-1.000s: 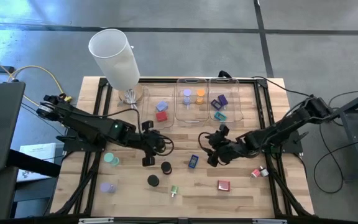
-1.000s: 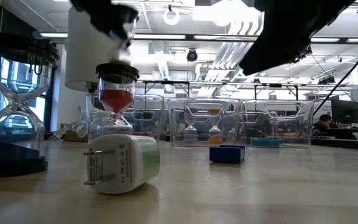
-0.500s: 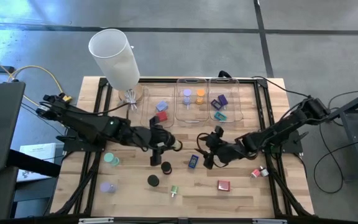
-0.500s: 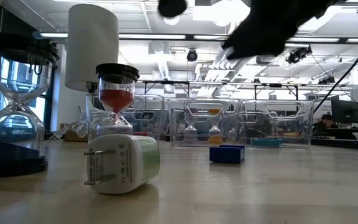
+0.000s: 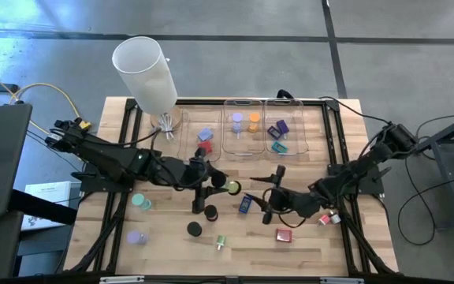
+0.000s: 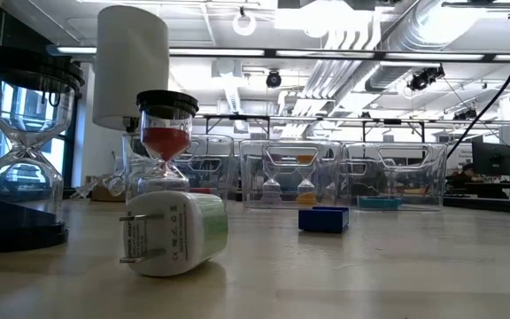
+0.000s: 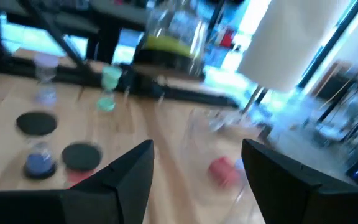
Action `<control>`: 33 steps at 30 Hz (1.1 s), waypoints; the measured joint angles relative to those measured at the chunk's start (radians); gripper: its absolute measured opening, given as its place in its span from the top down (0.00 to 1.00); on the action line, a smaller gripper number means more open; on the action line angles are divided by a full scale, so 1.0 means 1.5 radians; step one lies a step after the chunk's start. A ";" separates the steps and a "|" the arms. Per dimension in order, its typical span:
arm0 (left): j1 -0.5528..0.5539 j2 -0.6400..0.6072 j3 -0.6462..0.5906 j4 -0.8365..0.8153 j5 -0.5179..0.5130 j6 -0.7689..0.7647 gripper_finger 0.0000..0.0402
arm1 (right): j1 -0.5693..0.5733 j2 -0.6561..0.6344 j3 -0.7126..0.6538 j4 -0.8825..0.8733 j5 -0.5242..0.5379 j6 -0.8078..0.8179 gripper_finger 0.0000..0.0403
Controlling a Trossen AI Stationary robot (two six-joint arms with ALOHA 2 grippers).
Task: Pick & Place Office items
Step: Put the green hourglass into the middle transparent bin
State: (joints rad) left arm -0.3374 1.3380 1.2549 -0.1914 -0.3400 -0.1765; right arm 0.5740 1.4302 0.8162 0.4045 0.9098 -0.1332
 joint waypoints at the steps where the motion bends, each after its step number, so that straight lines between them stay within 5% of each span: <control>1: 0.000 0.000 0.000 0.007 0.000 -0.002 0.59 | 0.003 0.000 0.000 0.028 0.006 -0.037 0.42; 8: 0.000 0.000 0.000 0.093 0.001 0.001 0.59 | 0.015 0.000 0.000 0.181 0.003 -0.298 0.42; 17: 0.002 0.000 0.000 0.200 0.000 0.037 0.59 | 0.014 0.000 0.000 0.293 0.003 -0.496 0.42; 33: 0.002 0.000 0.000 0.189 -0.001 0.045 0.59 | 0.015 0.000 0.000 0.293 0.020 -0.521 0.41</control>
State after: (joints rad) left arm -0.3344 1.3380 1.2545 0.0915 -0.3412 -0.1097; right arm 0.5958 1.4300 0.8162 0.8443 0.9394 -0.9153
